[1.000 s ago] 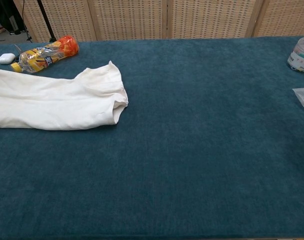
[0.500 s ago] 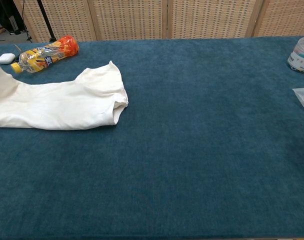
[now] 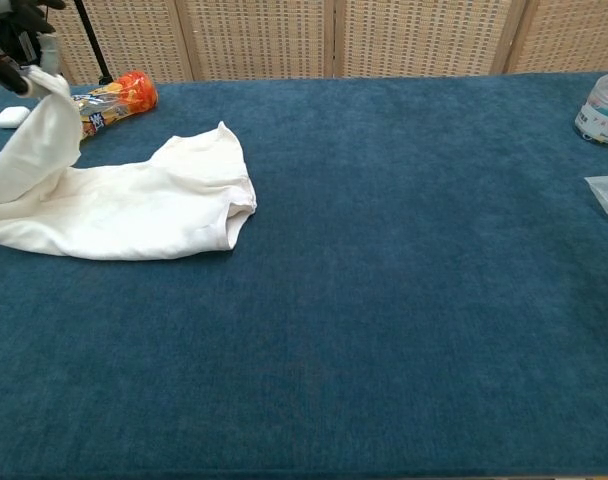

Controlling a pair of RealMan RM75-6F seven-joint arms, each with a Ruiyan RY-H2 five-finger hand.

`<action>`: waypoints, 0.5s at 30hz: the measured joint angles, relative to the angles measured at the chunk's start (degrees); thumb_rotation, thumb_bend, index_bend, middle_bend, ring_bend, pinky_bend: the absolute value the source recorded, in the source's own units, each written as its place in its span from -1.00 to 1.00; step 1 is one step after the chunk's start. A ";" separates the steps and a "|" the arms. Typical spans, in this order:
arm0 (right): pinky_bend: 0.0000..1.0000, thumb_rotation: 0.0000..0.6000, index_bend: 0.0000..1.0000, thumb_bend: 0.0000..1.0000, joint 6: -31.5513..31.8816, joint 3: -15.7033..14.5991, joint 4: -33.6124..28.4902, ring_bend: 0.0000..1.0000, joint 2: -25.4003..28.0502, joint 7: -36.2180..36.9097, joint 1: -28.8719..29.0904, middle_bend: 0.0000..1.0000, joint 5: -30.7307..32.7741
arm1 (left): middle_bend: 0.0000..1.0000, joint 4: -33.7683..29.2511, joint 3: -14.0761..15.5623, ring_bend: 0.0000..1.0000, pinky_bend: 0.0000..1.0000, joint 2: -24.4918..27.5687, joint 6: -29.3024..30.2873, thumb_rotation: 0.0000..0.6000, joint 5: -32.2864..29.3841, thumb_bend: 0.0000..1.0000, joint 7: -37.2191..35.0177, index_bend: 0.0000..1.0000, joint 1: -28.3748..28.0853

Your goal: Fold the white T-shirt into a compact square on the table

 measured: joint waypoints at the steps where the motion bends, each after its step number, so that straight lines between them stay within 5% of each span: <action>1: -1.00 1.00 -1.00 -1.00 0.00 0.04 0.01 -1.00 0.05 0.12 -0.01 -1.00 0.08 | -1.00 0.09 -0.27 -1.00 -1.00 -1.30 -0.12 1.00 -1.43 0.40 1.79 0.58 -1.08; 15: -1.00 1.00 -1.00 -1.00 -0.51 0.74 0.32 -1.00 0.57 1.96 0.12 -1.00 1.35 | -1.00 4.31 -2.44 -1.00 -1.00 -11.07 -0.73 1.00 -10.71 0.39 11.94 0.58 -9.64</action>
